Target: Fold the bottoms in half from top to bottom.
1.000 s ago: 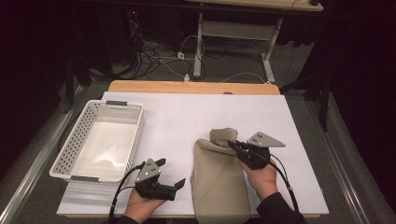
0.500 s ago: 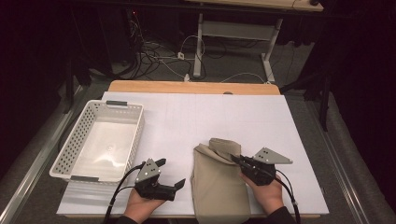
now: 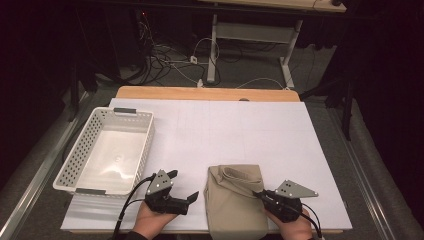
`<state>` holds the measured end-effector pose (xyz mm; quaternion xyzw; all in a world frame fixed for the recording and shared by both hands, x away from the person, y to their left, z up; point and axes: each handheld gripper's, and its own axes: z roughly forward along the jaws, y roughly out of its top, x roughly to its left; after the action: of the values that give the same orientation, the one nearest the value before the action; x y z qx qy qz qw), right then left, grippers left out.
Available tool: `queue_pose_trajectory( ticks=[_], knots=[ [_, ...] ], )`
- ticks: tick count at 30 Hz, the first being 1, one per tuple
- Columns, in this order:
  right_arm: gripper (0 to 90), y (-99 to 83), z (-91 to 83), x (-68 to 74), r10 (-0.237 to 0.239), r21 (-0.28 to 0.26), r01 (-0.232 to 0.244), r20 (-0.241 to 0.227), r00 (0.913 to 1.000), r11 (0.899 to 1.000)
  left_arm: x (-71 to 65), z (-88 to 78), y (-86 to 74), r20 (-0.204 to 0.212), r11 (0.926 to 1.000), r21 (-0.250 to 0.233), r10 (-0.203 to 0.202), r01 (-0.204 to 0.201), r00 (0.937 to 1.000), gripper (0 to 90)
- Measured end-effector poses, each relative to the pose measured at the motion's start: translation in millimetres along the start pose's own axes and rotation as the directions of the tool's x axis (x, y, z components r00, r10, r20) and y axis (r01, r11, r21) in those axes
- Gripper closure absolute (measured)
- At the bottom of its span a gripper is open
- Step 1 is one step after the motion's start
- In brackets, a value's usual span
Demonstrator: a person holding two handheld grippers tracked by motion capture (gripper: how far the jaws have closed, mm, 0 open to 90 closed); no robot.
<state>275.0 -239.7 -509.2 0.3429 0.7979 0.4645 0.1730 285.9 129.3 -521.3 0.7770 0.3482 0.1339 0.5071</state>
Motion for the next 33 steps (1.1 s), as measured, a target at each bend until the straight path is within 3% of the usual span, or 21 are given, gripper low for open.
queue_pose_trajectory(
  ticks=[5, 8, 12, 19, 22, 28, 30, 33],
  knots=[
    [87.6, -6.8, -5.8, 2.2, 0.014, 0.035, -0.014, -0.007, 0.9999, 0.999, 0.2, 1.7, 1.2, 0.005, 0.9998, 0.021, 0.001, -0.001, 1.0000, 0.0],
    [87.3, -9.6, -5.4, 2.4, 0.008, 0.055, -0.008, -0.004, 1.0000, 0.998, 1.9, 3.6, 2.6, 0.008, 0.9989, 0.043, -0.019, 0.018, 0.9998, 0.3],
    [87.0, -12.9, -1.8, -0.3, 0.005, 0.091, -0.005, -0.003, 1.0000, 0.996, 4.7, 7.4, 6.7, -0.025, 0.9957, 0.085, -0.035, 0.037, 0.9991, 0.5],
    [86.9, -12.5, -0.6, -0.8, -0.002, 0.104, 0.002, -0.002, 1.0000, 0.995, -8.4, 22.4, 24.4, -0.011, 0.9917, 0.127, -0.019, 0.021, 0.9998, 15.7],
    [86.9, -12.2, -0.1, -0.4, -0.002, 0.109, 0.002, -0.002, 1.0000, 0.994, -18.8, 31.6, 36.7, 0.017, 0.9935, 0.114, 0.010, -0.012, 0.9998, 28.5],
    [86.8, -11.7, 0.7, -0.8, -0.002, 0.112, 0.003, -0.006, 1.0000, 0.994, -33.4, 59.7, 57.6, 0.082, 0.9937, 0.111, 0.003, -0.012, 0.9966, 40.4],
    [86.8, -11.8, 0.9, -0.7, -0.005, 0.114, 0.006, -0.005, 1.0000, 0.993, -38.6, 71.2, 61.2, 0.092, 0.9889, 0.146, 0.015, -0.028, 0.9957, 41.8],
    [86.8, -11.8, 0.8, -0.8, -0.002, 0.114, 0.002, -0.002, 1.0000, 0.993, -41.2, 87.9, 59.9, 0.077, 0.9744, 0.222, 0.021, -0.037, 0.9968, 47.8]
  ],
)
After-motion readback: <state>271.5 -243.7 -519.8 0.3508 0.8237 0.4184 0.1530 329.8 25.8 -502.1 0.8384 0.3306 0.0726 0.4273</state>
